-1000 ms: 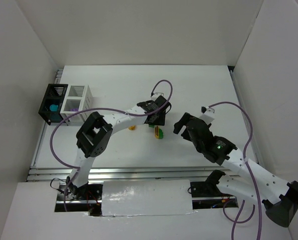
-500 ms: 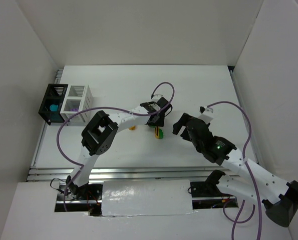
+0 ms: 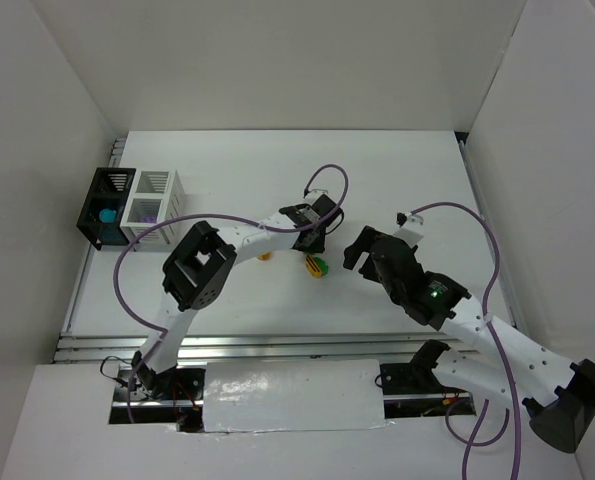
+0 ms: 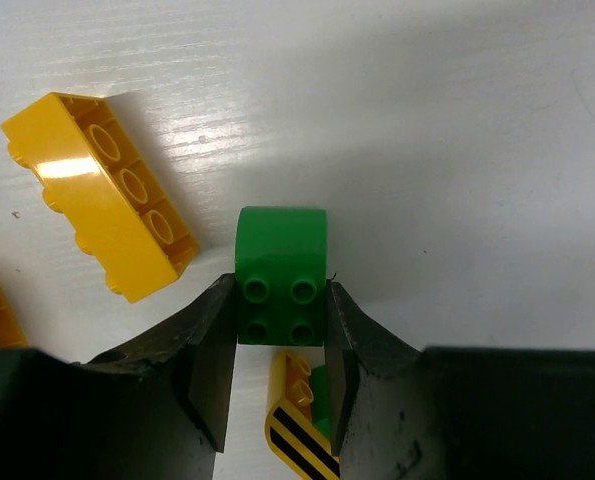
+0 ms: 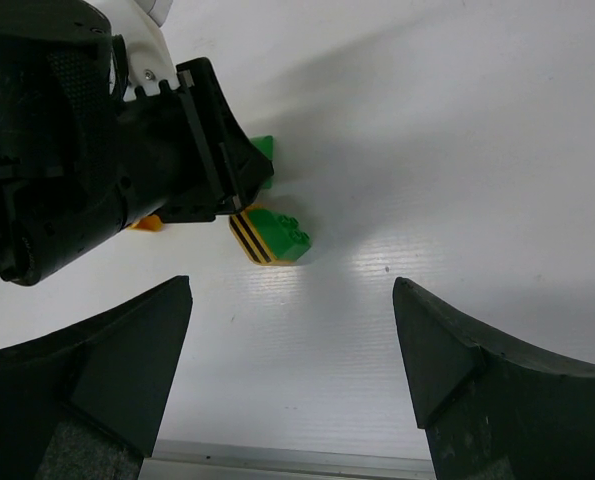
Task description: Sort the legos into containers by color
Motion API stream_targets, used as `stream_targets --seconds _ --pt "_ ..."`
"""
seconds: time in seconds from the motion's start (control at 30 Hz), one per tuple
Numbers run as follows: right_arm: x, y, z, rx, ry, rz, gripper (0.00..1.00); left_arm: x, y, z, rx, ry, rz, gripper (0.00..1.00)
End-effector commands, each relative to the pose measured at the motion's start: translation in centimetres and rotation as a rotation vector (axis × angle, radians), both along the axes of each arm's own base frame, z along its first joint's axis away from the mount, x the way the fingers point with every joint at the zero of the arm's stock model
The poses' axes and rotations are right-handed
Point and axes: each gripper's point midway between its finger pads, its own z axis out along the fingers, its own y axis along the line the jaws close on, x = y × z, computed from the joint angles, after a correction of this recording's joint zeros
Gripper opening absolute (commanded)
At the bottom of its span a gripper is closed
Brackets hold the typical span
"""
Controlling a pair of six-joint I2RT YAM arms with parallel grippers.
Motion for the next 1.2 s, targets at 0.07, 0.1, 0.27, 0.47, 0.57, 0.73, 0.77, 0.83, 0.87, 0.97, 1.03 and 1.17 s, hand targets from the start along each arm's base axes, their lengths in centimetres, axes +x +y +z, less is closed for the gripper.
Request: stream_targets --seconds 0.07,0.1,0.27,0.47,0.57,0.73,0.77,0.83,0.87,0.97,1.03,1.17 --pt "0.5 -0.2 0.4 0.006 -0.028 -0.020 0.88 1.2 -1.6 7.0 -0.127 -0.138 -0.055 0.00" --pt "0.5 -0.2 0.3 0.004 -0.028 -0.020 0.88 1.4 -1.5 9.2 -0.149 -0.180 -0.051 0.00" --pt "0.3 -0.5 0.5 0.011 -0.037 -0.026 0.88 3.7 4.7 15.4 -0.084 -0.312 0.131 0.00" --pt "0.2 -0.4 0.9 0.024 -0.052 -0.007 0.88 9.1 25.1 21.7 -0.060 -0.364 0.532 0.00" --pt "0.4 0.1 0.8 0.034 -0.055 0.012 0.88 9.8 33.1 22.7 -0.020 -0.348 0.697 0.00" --pt "0.7 1.0 0.5 0.034 -0.051 0.047 0.88 9.1 40.8 21.1 0.037 -0.285 0.854 0.00" --pt "0.8 1.2 0.8 0.038 -0.054 0.055 0.88 9.1 42.0 20.4 0.030 -0.274 0.876 0.00" --pt "0.9 1.4 0.8 0.022 -0.050 0.068 0.88 9.8 42.8 19.1 -0.010 -0.244 0.875 0.00" --pt "1.1 1.4 1.1 0.021 -0.055 0.069 0.88 10.1 43.1 19.1 -0.017 -0.242 0.875 0.00" --pt "1.2 1.4 1.4 -0.001 -0.058 0.077 0.88 10.4 43.4 18.0 -0.004 -0.217 0.880 0.01" --pt "1.4 1.4 1.4 -0.010 -0.062 0.076 0.89 10.2 43.5 17.5 -0.001 -0.207 0.892 0.07" --pt "1.5 1.6 1.4 -0.012 -0.061 0.084 0.89 10.1 43.1 16.1 -0.026 -0.205 0.887 0.29"
